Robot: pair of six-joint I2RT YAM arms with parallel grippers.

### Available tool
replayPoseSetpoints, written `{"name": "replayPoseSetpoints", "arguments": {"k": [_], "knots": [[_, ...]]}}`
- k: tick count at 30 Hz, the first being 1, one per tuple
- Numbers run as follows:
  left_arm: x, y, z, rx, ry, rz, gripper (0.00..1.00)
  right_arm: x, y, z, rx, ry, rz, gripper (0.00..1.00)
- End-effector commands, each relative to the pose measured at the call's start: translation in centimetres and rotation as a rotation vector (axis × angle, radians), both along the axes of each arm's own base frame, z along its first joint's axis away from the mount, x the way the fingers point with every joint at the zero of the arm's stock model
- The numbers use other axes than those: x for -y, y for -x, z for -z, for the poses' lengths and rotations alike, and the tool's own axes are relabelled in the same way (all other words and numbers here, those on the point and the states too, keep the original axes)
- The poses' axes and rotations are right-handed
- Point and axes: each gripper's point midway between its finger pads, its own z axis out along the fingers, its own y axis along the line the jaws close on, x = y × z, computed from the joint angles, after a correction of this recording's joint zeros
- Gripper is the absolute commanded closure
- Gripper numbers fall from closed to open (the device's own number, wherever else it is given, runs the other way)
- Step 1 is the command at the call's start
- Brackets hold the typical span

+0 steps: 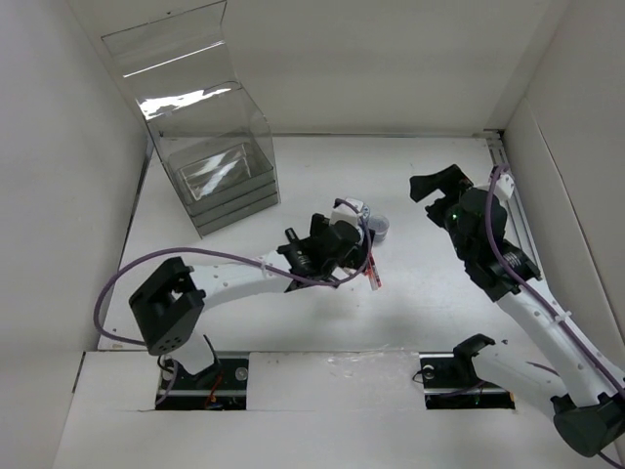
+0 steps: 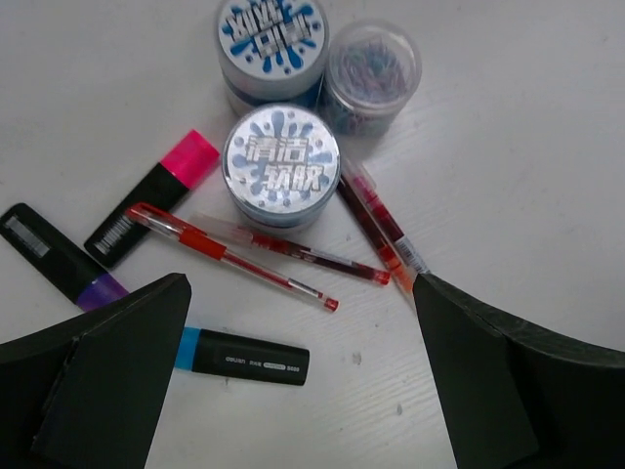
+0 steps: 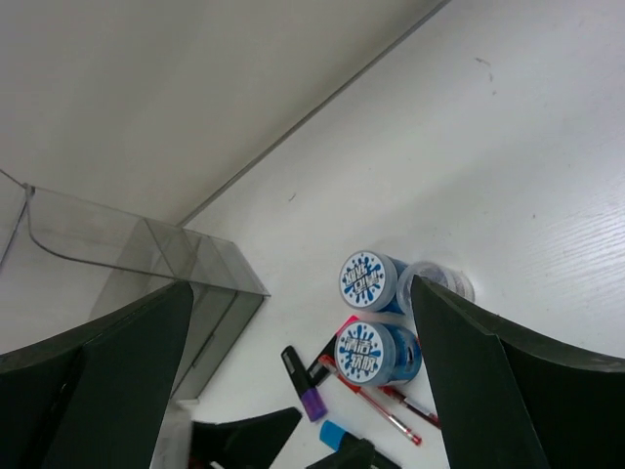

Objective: Sort the stationery into containers
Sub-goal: Grab a piece of stationery with the left arm

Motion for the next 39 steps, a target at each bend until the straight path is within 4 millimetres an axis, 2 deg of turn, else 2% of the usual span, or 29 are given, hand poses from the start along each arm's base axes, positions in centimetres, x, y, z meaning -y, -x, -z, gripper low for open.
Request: {"name": "replayPoseSetpoints", "arguments": {"k": [1,7,9,11,15,19,21,22,24,25,27,28,29,31,36,38,39], "knots": [[2.3,-0.5,-1.6,0.032,0.055,0.055,0.01,-0.8,-0.1,-0.8,0.045,-0.053,-0.046,0.01],[2.4,-2.0,0.7,0.040,-0.035,0.006,0.00,-1.2,-0.4,-0.1,0.034,-0.067,-0.074,0.01],[3.1,-2.5,0.6,0.054,-0.041,0.016,0.00,-1.2,-0.5,-0.4,0.043,-0.071,-0.074,0.01],[3.2,-2.8,1.9,0.043,-0.069,0.009,0.00,-1.4,-0.4,0.1,0.032,-0.078,-0.082,0.01],[3.8,-3.6,2.1,0.043,-0.069,0.000,0.00,-1.3,-0.4,0.0,0.041,-0.084,-0.084,0.01],[2.9,-5.0,2.3,0.040,-0.060,-0.040,0.00,-1.2,-0.5,-0.2,0.049,-0.089,-0.086,0.01],[3.1,-5.2,2.6,0.040,-0.059,-0.040,0.00,-1.4,-0.4,-0.2,0.048,-0.091,-0.096,0.01],[3.2,-5.4,2.1,0.050,-0.053,-0.048,0.00,-1.4,-0.4,-0.2,0.048,-0.091,-0.096,0.01],[3.2,-5.4,3.2,0.042,-0.079,-0.042,0.00,-1.6,-0.4,-0.2,0.047,-0.093,-0.107,0.01],[3.5,-5.6,2.7,0.055,-0.071,-0.039,0.00,-1.6,-0.4,-0.2,0.047,-0.093,-0.107,0.01],[3.8,-5.9,3.1,0.057,-0.079,-0.034,0.00,-1.6,-0.4,0.0,0.047,-0.093,-0.107,0.01],[3.8,-5.9,3.8,0.049,-0.092,-0.033,0.02,-1.6,-0.4,0.0,0.047,-0.093,-0.107,0.01],[4.0,-6.0,3.4,0.054,-0.085,-0.033,0.02,-1.6,-0.4,0.0,0.047,-0.093,-0.107,0.01],[3.9,-6.5,4.2,0.046,-0.098,-0.042,0.05,-1.7,-0.4,0.1,0.047,-0.085,-0.117,0.01],[4.2,-6.7,3.9,0.056,-0.081,-0.043,0.14,-2.1,-0.2,-0.2,0.062,-0.095,-0.140,0.01],[4.0,-6.8,3.8,0.061,-0.084,-0.052,0.29,-2.1,-0.2,-0.2,0.062,-0.095,-0.141,0.01],[4.2,-6.9,3.1,0.072,-0.066,-0.053,0.35,-2.2,-0.1,-0.2,0.061,-0.097,-0.151,0.01]]}}
